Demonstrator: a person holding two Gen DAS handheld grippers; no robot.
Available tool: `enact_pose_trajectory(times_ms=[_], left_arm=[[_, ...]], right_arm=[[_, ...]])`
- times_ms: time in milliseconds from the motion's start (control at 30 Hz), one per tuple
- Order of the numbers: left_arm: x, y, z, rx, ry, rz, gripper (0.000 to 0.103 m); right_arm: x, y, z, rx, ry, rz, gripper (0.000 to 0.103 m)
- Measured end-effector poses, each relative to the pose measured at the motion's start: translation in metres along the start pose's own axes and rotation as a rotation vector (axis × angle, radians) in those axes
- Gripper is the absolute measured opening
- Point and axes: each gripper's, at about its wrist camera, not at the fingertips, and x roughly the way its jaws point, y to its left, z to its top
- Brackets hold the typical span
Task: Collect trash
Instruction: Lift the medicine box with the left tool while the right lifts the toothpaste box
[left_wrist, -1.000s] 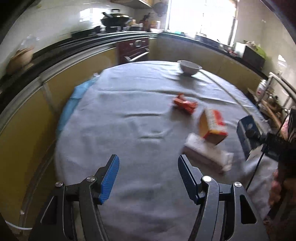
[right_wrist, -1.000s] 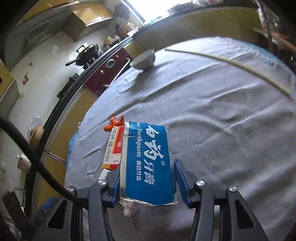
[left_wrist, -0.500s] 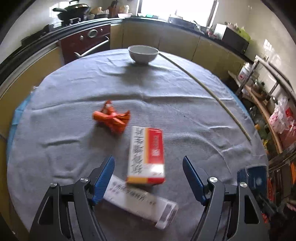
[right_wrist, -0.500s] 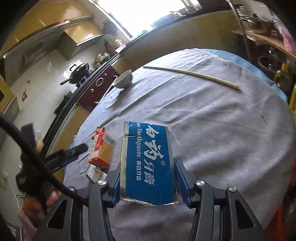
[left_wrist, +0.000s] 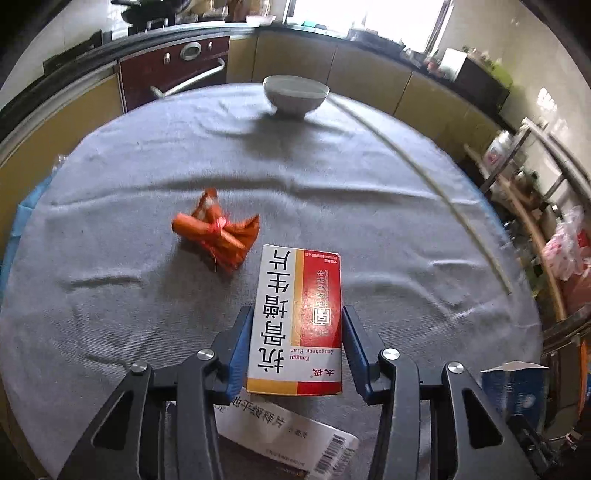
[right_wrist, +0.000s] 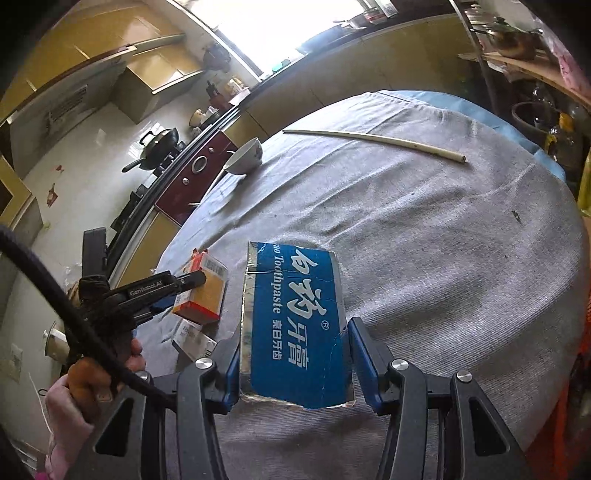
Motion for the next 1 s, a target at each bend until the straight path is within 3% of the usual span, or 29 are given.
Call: enact_pose_trajectory(times_ms=[200, 300, 400, 600, 767, 933, 1000], left_arm=[[-0.068, 0.001, -0.009, 0.032, -0.119, -0.037, 0.049], [-0.092, 0.003, -0.022, 0.063, -0.123, -0.029, 0.049], [-0.105, 0.008, -0.05, 0.097, -0.083, -0.02, 0.049], [-0.087, 0.027, -0.101, 0.077, 0.072, 0.021, 0.049], [-0.073, 0.037, -0.119, 0.04, 0.121, 0.04, 0.05], [-0.073, 0.039, -0.121, 0.027, 0.139, -0.007, 0.052], [-0.077, 0.043, -0.122, 0.021, 0.133, -0.027, 0.06]], right_arm=[[-0.008, 0.015, -0.006, -0.039, -0.026, -0.003, 0.054], [-0.011, 0.025, -0.011, -0.062, -0.029, -0.008, 0.054], [-0.011, 0.035, -0.019, -0.101, -0.018, -0.043, 0.054], [-0.002, 0.053, -0.044, -0.201, 0.058, -0.122, 0.054], [0.008, 0.067, -0.061, -0.305, 0.109, -0.205, 0.056], [0.009, 0.072, -0.065, -0.321, 0.165, -0.156, 0.066], [0.005, 0.072, -0.065, -0.31, 0.17, -0.116, 0.069]])
